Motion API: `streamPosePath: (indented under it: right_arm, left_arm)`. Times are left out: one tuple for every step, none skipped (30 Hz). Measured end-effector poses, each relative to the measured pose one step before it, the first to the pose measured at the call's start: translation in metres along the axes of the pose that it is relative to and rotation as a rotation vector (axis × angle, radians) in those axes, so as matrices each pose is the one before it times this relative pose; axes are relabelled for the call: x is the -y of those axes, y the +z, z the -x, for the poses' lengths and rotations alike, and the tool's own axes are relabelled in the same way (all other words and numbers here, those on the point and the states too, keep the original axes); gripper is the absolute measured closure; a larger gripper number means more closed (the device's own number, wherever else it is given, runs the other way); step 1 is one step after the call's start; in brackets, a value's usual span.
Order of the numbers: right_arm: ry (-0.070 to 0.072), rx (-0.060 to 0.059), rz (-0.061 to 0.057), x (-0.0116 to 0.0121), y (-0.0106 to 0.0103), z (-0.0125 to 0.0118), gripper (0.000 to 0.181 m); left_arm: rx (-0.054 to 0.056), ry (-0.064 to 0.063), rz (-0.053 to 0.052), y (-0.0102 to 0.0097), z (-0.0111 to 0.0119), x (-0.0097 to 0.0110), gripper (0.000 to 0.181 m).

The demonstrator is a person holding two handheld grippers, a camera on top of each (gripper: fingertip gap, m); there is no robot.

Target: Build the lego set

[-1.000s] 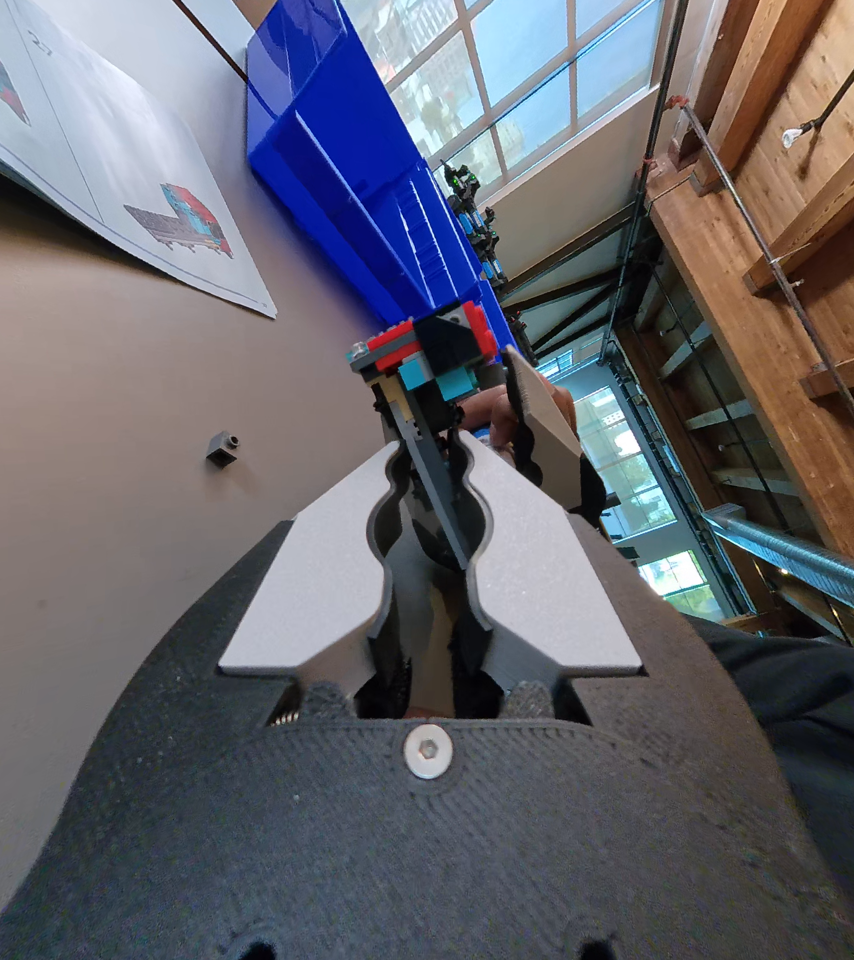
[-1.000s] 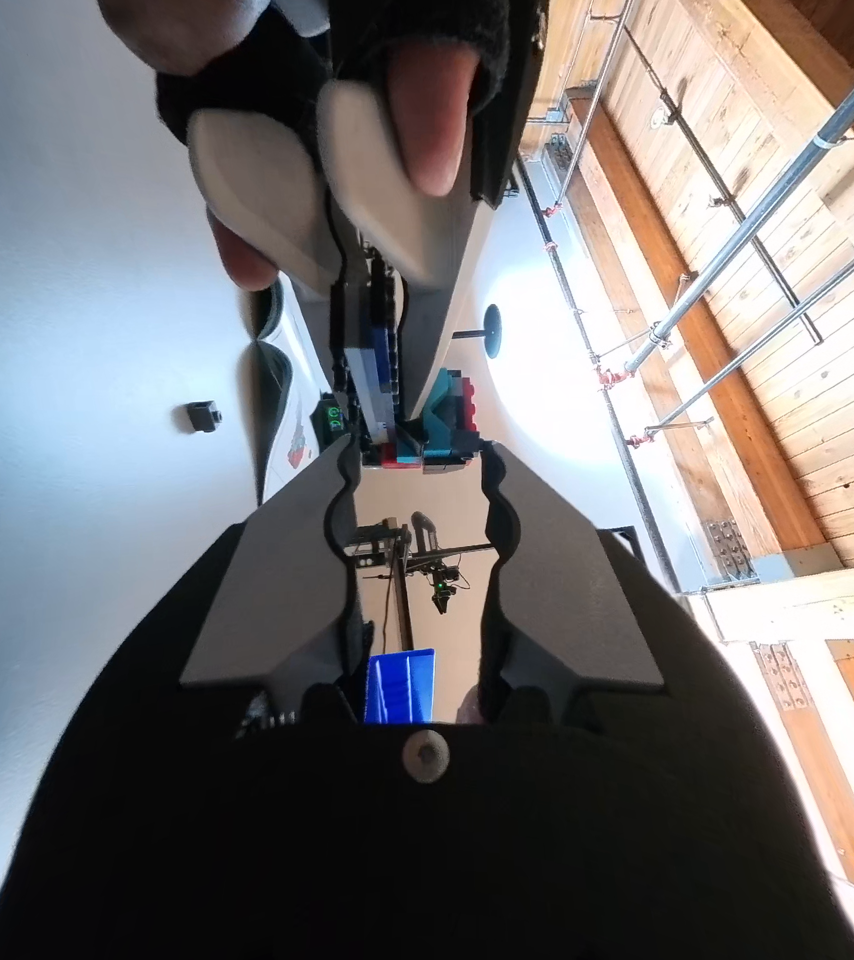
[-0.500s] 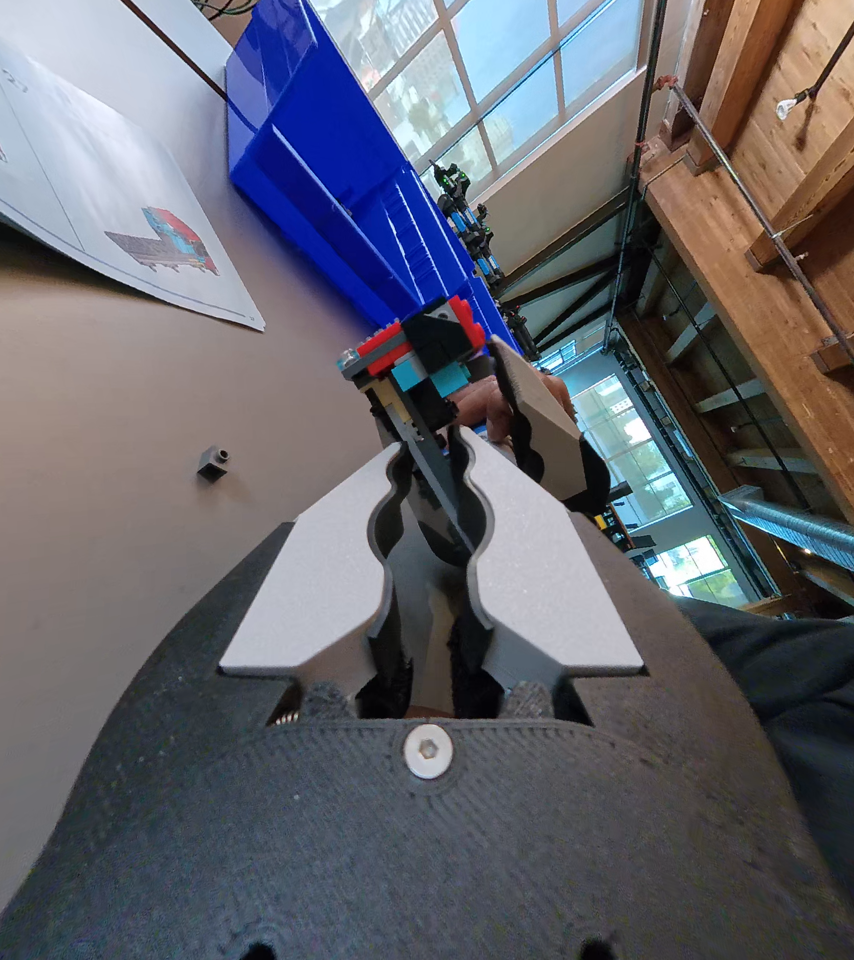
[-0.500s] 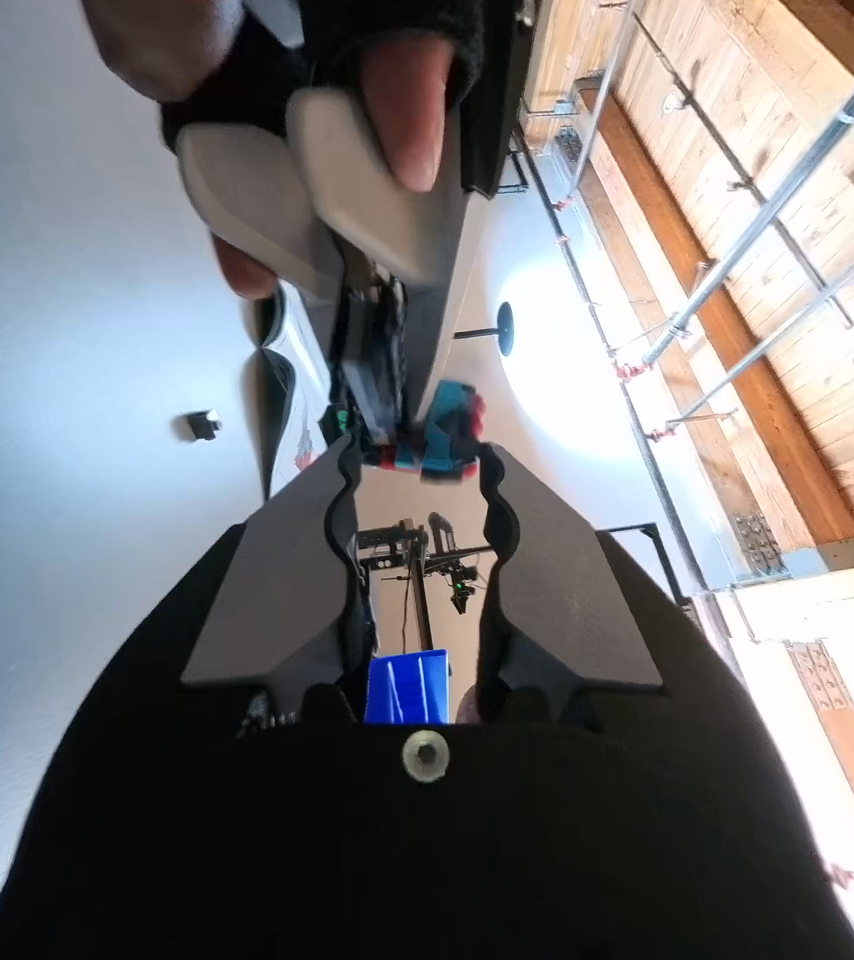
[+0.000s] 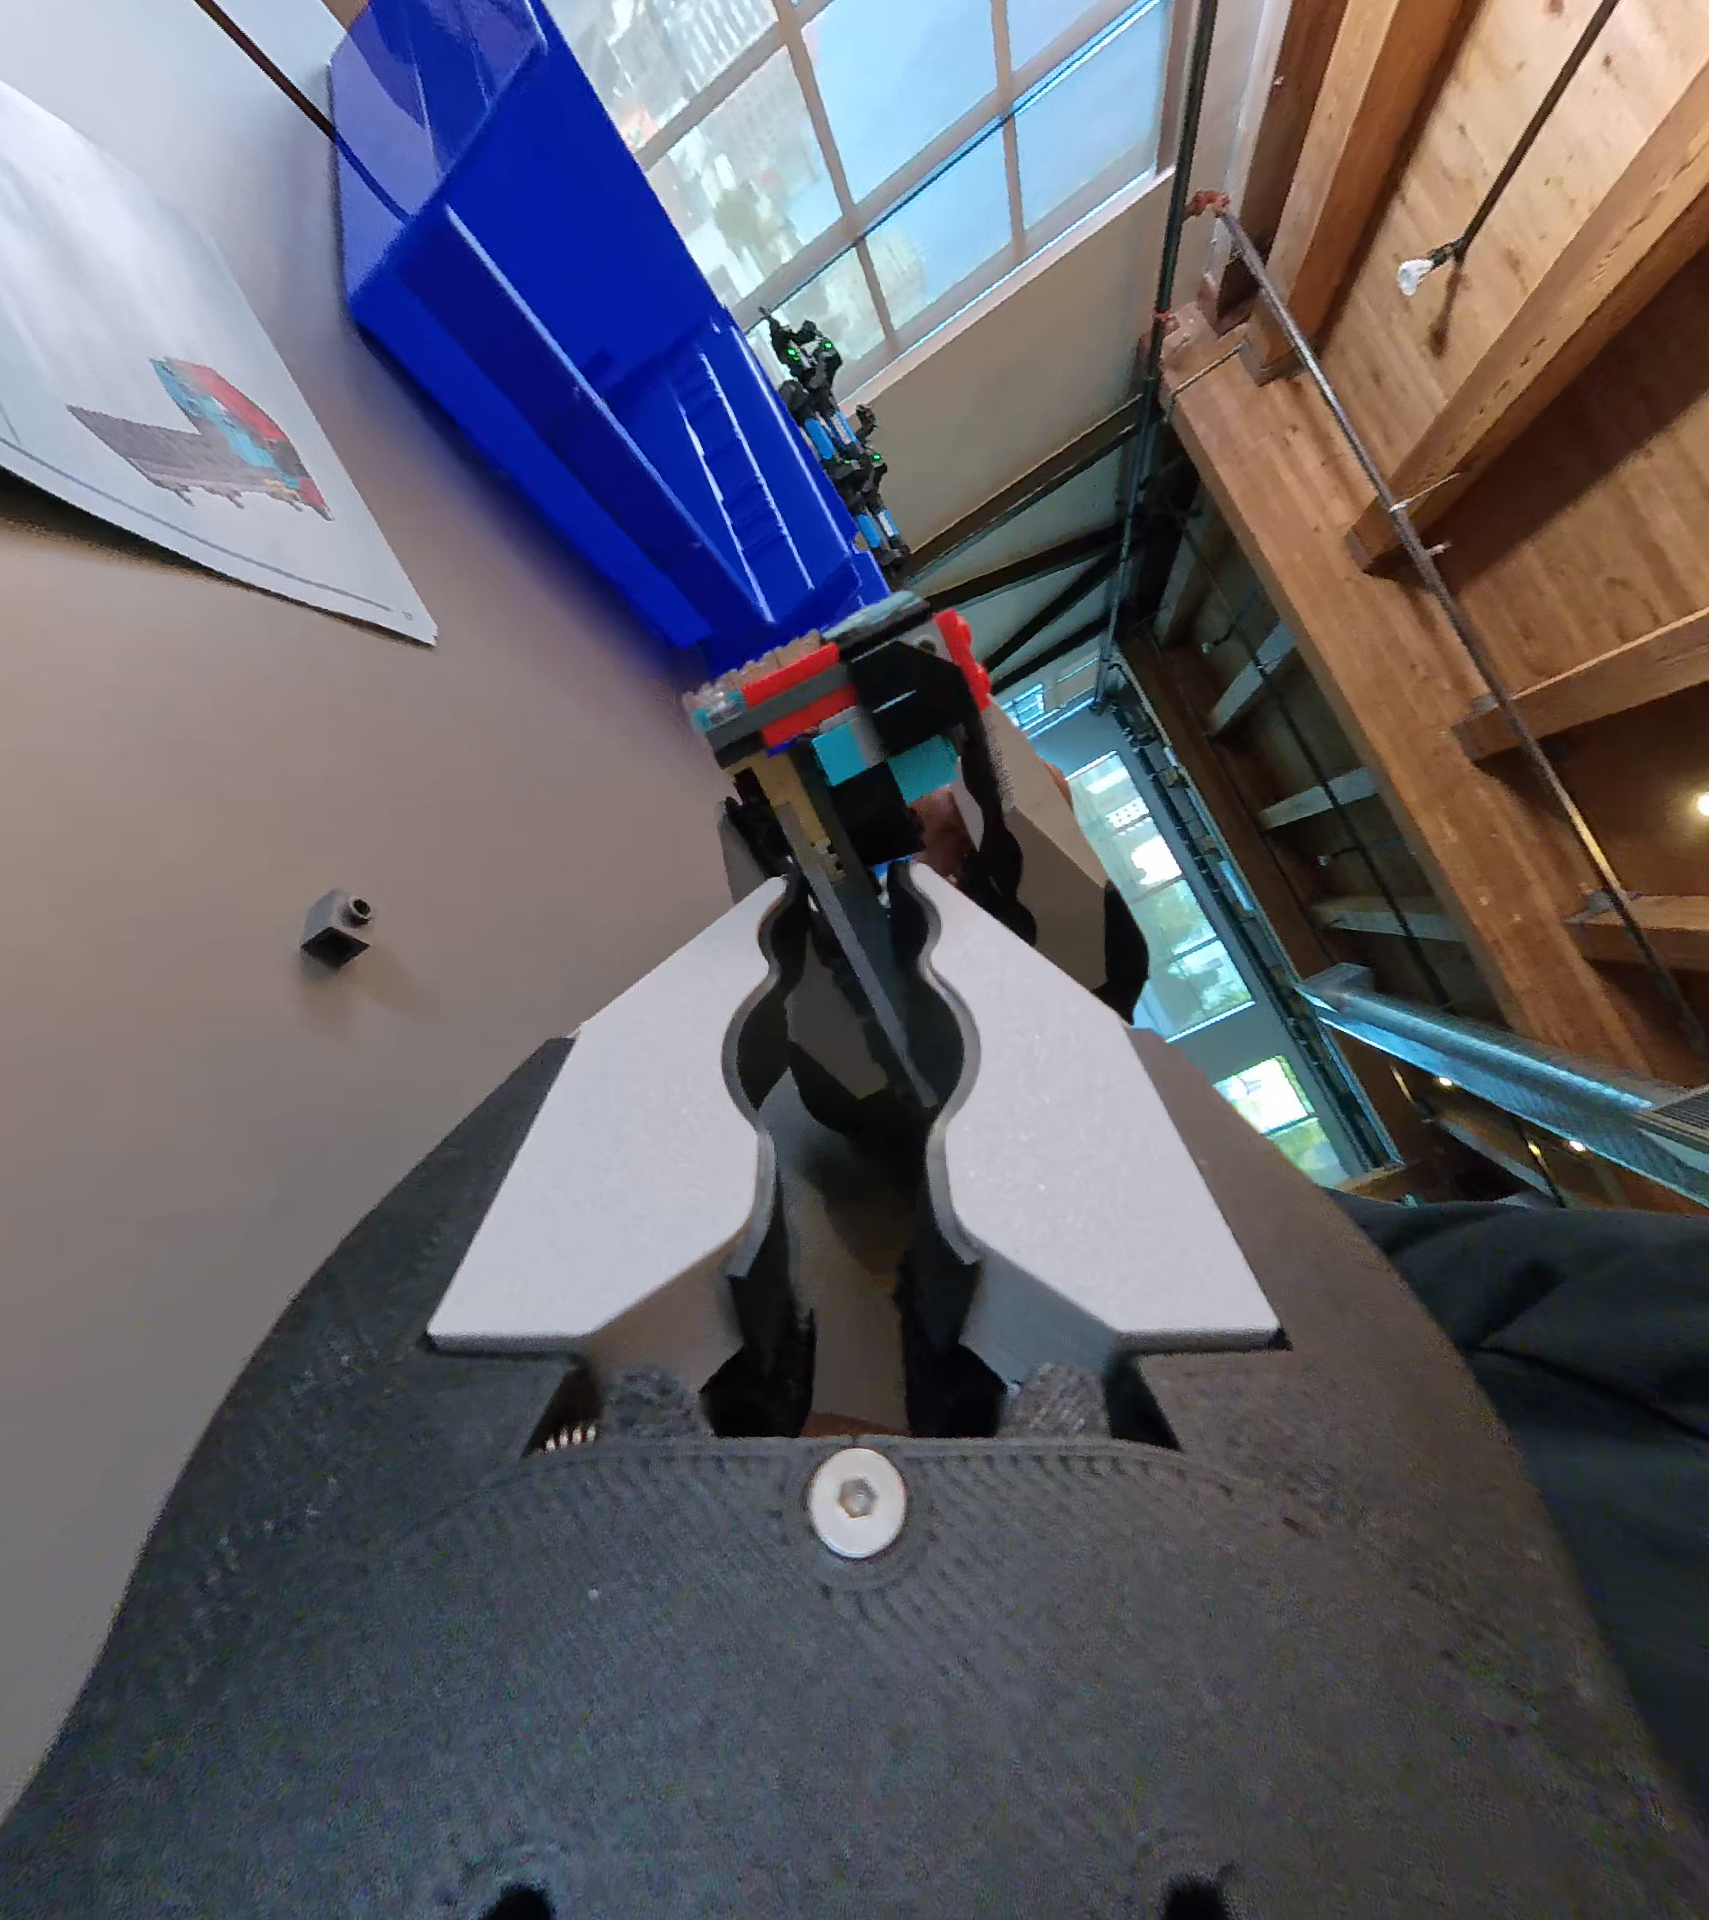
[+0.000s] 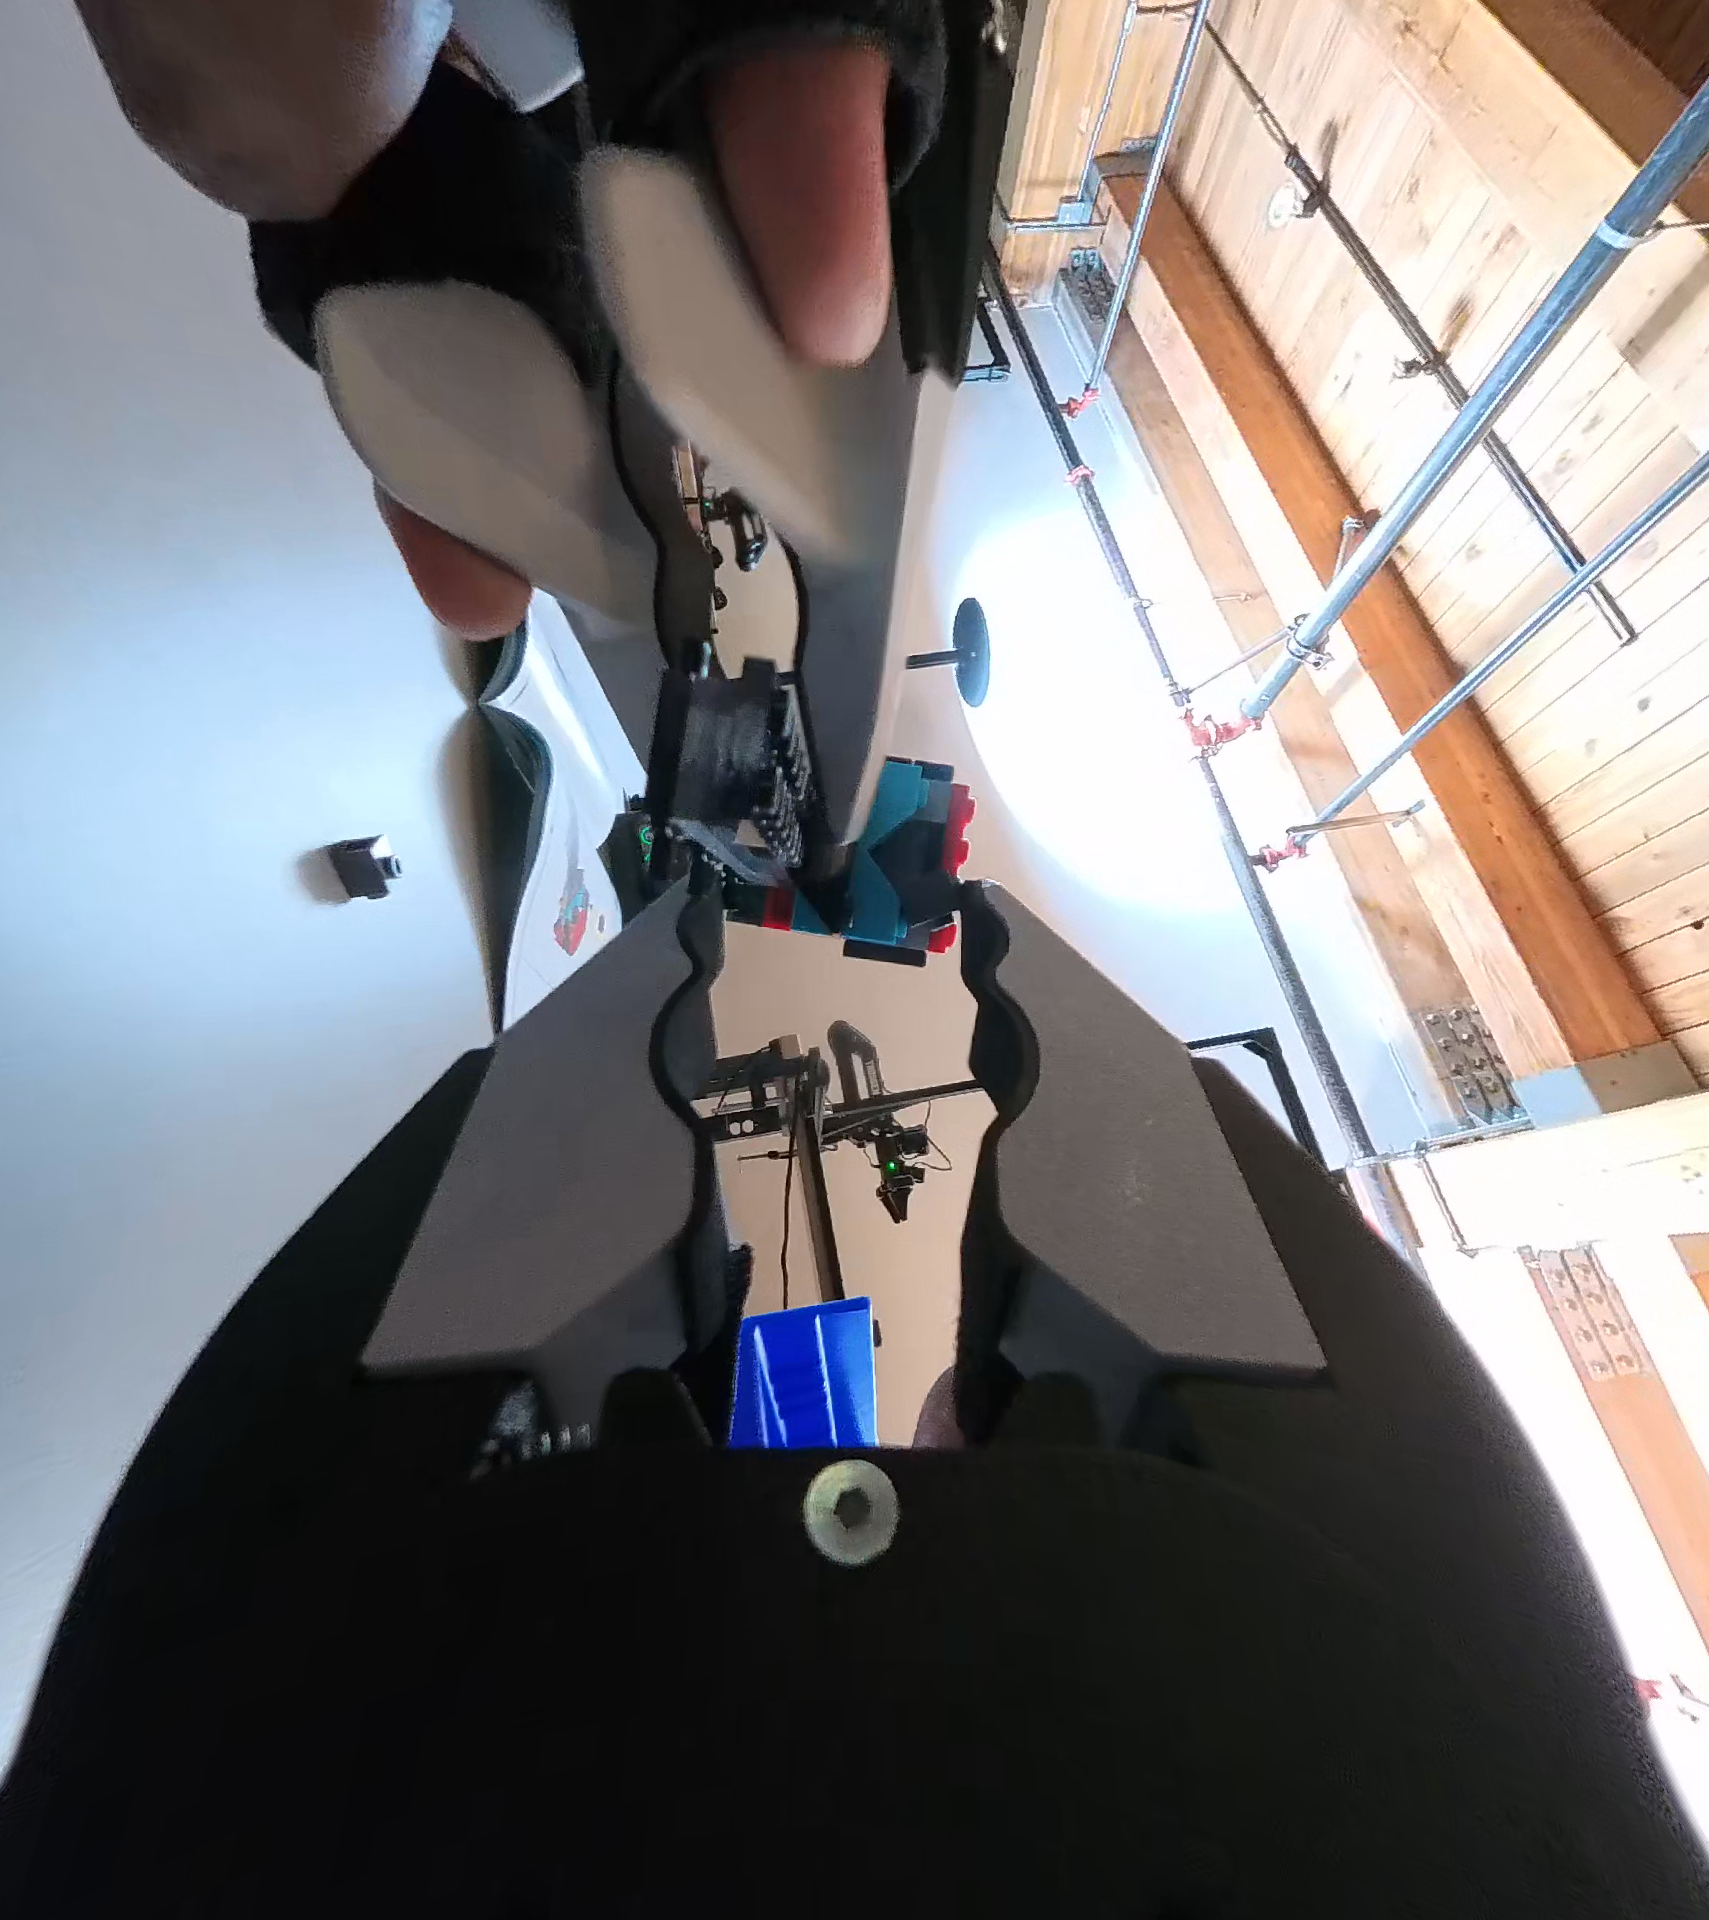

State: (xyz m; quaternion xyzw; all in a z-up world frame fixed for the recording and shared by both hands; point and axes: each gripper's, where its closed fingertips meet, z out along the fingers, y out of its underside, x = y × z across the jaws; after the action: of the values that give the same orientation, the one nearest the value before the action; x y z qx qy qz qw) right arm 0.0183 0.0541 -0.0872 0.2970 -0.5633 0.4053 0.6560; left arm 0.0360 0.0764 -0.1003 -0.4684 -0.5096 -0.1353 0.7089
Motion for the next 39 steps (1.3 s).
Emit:
streamPosePath:
  right_arm:
    - [-0.0022, 0.0007, 0.0008, 0.00001, -0.00006, 0.00015, 0.135]
    - [-0.0066, -0.0003, -0.0002, 0.00029, -0.00019, 0.00019, 0.135]
    - [-0.0078, -0.0015, -0.0008, 0.00033, -0.00026, 0.00012, 0.135]
    - [-0.0042, -0.0002, 0.0014, -0.00003, -0.00007, 0.0002, 0.135]
    - [0.0003, -0.0004, 0.0012, -0.00022, -0.00017, -0.00005, 0.135]
    - [-0.0024, -0.0013, 0.0012, -0.00017, -0.00008, -0.00035, 0.135]
    - [-0.0041, -0.0023, 0.0025, 0.00002, 0.0, -0.00026, 0.135]
    - [-0.0035, -0.0011, 0.0046, -0.00026, 0.00007, 0.0, 0.135]
    - [-0.0026, 0.0004, 0.0057, -0.00053, 0.00022, 0.00011, 0.135]
    - [-0.0042, -0.002, 0.0054, -0.00072, 0.00002, -0.0003, 0.135]
    - [-0.005, -0.0024, 0.0036, -0.00058, -0.00004, -0.00034, 0.135]
    - [-0.0033, -0.0017, 0.0044, -0.00066, 0.00014, -0.00018, 0.135]
    - [-0.0027, -0.0012, 0.0045, -0.00036, 0.00008, -0.00017, 0.135]
    - [-0.0019, -0.0009, 0.0036, -0.00015, 0.00009, -0.00009, 0.135]
    - [0.0, -0.0006, 0.0032, -0.00015, 0.00007, -0.00012, 0.135]
    - [-0.0005, -0.0024, 0.0025, -0.00005, 0.0001, -0.00031, 0.135]
    - [-0.0017, -0.0013, 0.0008, 0.00021, 0.00006, -0.00016, 0.135]
    - [-0.0018, 0.0006, 0.0019, 0.00012, 0.00005, 0.00021, 0.135]
    - [-0.0012, 0.0011, 0.0007, 0.0, 0.00005, 0.0004, 0.135]
    - [-0.0017, -0.0005, 0.0007, 0.00003, -0.00004, -0.00007, 0.135]
    - [-0.0013, -0.0006, 0.0014, -0.00001, -0.00001, -0.00005, 0.135]
    - [-0.0005, 0.0001, 0.0025, -0.00028, 0.0001, 0.00014, 0.135]
    - [-0.0022, -0.0008, 0.0027, -0.00024, 0.00015, 0.00001, 0.135]
    - [-0.0029, -0.0017, 0.0025, -0.00026, 0.00008, -0.00018, 0.135]
    - [-0.0002, -0.001, 0.0015, -0.00024, 0.00003, -0.00013, 0.135]
    - [0.0001, -0.0024, 0.0009, -0.00021, 0.00001, -0.00042, 0.135]
    - [-0.0012, -0.0032, 0.0003, -0.0001, -0.0001, -0.00055, 0.135]
    - [-0.002, -0.0013, 0.0007, 0.00005, -0.00004, -0.00022, 0.135]
    - [-0.0008, -0.0021, -0.0014, 0.00044, -0.00011, -0.00019, 0.135]
    - [0.0006, -0.0022, 0.0011, -0.00001, -0.00003, -0.00035, 0.135]
    - [0.0004, -0.0019, -0.0008, 0.00022, -0.00011, -0.00037, 0.135]
    - [-0.0005, -0.0018, -0.0012, 0.00028, -0.00009, -0.00042, 0.135]
    - [-0.0006, 0.0009, -0.0015, 0.0004, -0.00019, 0.00022, 0.135]
    - [-0.0016, 0.0015, -0.0014, 0.00036, -0.00012, 0.00057, 0.135]
    - [-0.001, 0.0004, -0.0008, 0.00042, -0.00011, 0.00035, 0.135]
    - [0.003, 0.0004, -0.0021, 0.00049, -0.00005, 0.00002, 0.135]
    - [0.002, -0.0006, -0.0011, 0.0004, -0.00004, -0.00017, 0.135]
    - [-0.0008, -0.001, -0.0011, 0.00046, -0.00002, -0.00011, 0.135]
    - [0.0013, -0.0008, -0.003, 0.00078, -0.00016, 0.0, 0.135]
  left_arm:
    - [-0.0123, -0.0116, 0.0016, -0.00027, -0.00078, -0.00004, 0.163]
    - [-0.0087, -0.0121, -0.0009, -0.00009, -0.0004, 0.0002, 0.161]
    - [-0.0044, -0.0104, -0.0036, -0.00016, 0.00012, 0.0005, 0.16]
    - [0.0007, -0.0093, -0.005, 0.00005, 0.00066, 0.00063, 0.159]
    - [0.0043, -0.0078, -0.0057, -0.00017, 0.00115, 0.00076, 0.157]
    - [0.0038, -0.0066, -0.0064, -0.00009, 0.00091, 0.00083, 0.155]
    - [0.0011, -0.0089, -0.0086, -0.00008, 0.00055, 0.00106, 0.154]
    - [-0.0026, -0.0115, -0.0063, 0.00035, -0.00003, 0.00028, 0.154]
    - [-0.0031, -0.01, -0.0006, 0.00084, -0.00016, -0.00077, 0.154]
    - [0.0007, -0.0053, -0.0003, 0.00097, 0.00001, -0.00068, 0.154]
    - [0.0052, -0.0019, -0.007, 0.00061, 0.00048, 0.0005, 0.153]
    - [0.0053, -0.0024, -0.012, 0.00016, 0.00047, 0.00134, 0.153]
    - [0.0033, -0.0057, -0.0098, 0.00023, 0.0004, 0.001, 0.153]
    - [-0.0005, -0.0076, -0.0021, 0.00023, 0.00013, -0.00004, 0.153]
    - [0.0, -0.0081, 0.0025, 0.00018, 0.00029, -0.0007, 0.152]
    - [0.005, -0.0053, 0.0025, 0.00011, 0.00099, -0.00038, 0.151]
    - [0.0095, -0.0006, 0.001, -0.00017, 0.00149, -0.00016, 0.15]
    - [0.0124, 0.0025, -0.0008, -0.0003, 0.00173, 0.00024, 0.147]
    - [0.0128, 0.0033, -0.001, -0.00035, 0.00162, 0.00028, 0.145]
    - [0.0111, 0.0035, -0.0004, -0.00023, 0.00108, 0.0002, 0.144]
    - [0.0121, 0.0024, -0.0011, -0.00019, 0.00124, 0.00026, 0.142]
    - [0.0136, 0.0039, -0.0036, -0.00008, 0.00138, 0.00047, 0.14]
    - [0.0134, 0.0067, -0.0058, 0.00008, 0.00116, 0.00066, 0.138]
    - [0.0101, 0.0068, -0.0063, 0.00012, 0.00055, 0.00065, 0.137]
    - [0.0072, 0.0043, -0.0045, 0.00026, 0.00015, 0.00033, 0.137]
    - [0.0051, 0.003, -0.001, 0.0003, -0.00015, -0.00019, 0.137]
    - [0.005, 0.0033, 0.0002, 0.00027, -0.00004, -0.00016, 0.136]
    - [0.0062, 0.0061, 0.0, 0.00013, 0.0, -0.00013, 0.136]
    - [0.0073, 0.0087, 0.0, 0.00005, 0.00018, 0.00003, 0.135]
    - [0.0076, 0.0108, -0.0023, -0.00017, 0.00015, 0.00056, 0.134]
    - [0.0059, 0.0115, -0.002, -0.00021, -0.00043, 0.00042, 0.134]
    - [0.0031, 0.0084, -0.0005, -0.00017, -0.0005, 0.00042, 0.133]
    - [0.0009, 0.0053, -0.0047, -0.00037, -0.00079, 0.00096, 0.131]
    - [0.0003, 0.0039, -0.0065, -0.00044, -0.00067, 0.00114, 0.13]
    - [0.0006, 0.0035, -0.0023, -0.00029, -0.00041, 0.00059, 0.131]
    - [0.0005, 0.0026, 0.0002, -0.00004, -0.00025, 0.00009, 0.131]
    - [0.0005, 0.0014, -0.0013, 0.00008, -0.00007, 0.00016, 0.131]
    - [0.0003, 0.0005, -0.0022, 0.00023, -0.00004, 0.00013, 0.131]
    - [-0.0015, -0.0005, -0.0024, 0.00025, -0.00009, 0.0, 0.133]
